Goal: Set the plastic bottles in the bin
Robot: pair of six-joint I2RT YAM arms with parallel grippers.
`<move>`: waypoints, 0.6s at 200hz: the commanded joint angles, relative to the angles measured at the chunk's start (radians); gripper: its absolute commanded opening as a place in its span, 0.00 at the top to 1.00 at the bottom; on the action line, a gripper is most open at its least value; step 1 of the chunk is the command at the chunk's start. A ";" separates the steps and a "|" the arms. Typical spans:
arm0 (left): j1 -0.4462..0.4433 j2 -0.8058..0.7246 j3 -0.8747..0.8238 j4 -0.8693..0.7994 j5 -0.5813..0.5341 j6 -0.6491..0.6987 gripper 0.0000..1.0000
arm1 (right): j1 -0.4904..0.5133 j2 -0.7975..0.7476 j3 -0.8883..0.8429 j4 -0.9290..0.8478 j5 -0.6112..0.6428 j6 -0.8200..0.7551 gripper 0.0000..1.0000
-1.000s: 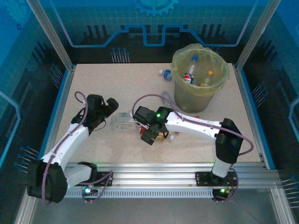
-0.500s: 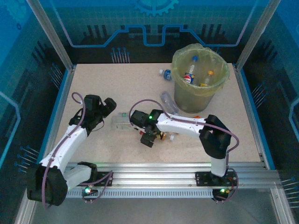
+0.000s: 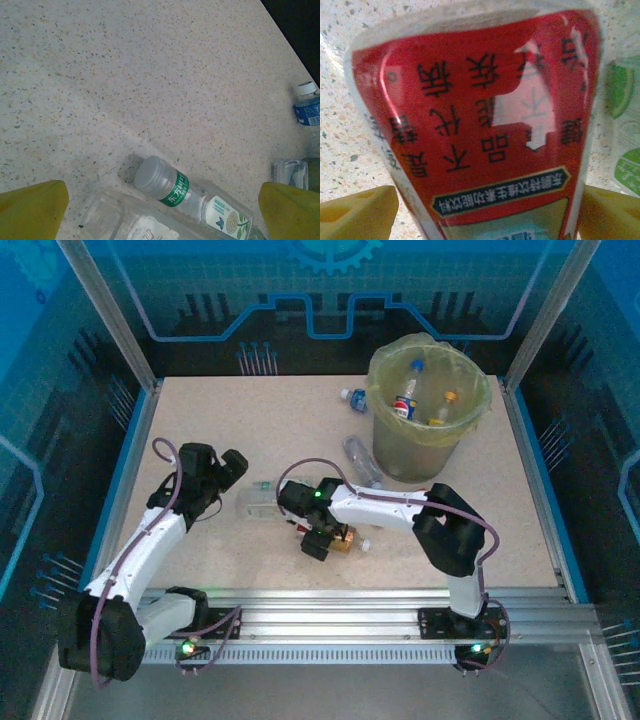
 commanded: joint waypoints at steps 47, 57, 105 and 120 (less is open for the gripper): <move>0.015 -0.013 0.002 -0.012 -0.001 0.017 0.01 | -0.021 0.045 -0.049 0.047 -0.059 0.013 0.14; 0.016 -0.013 0.002 -0.012 0.000 0.017 0.01 | -0.023 0.048 -0.054 0.053 -0.069 0.012 0.17; 0.016 -0.012 0.002 -0.012 -0.005 0.019 0.01 | -0.023 0.003 -0.059 0.037 -0.086 0.016 0.47; 0.016 -0.013 0.003 -0.011 -0.006 0.021 0.01 | -0.023 -0.043 -0.063 0.027 -0.076 0.022 0.57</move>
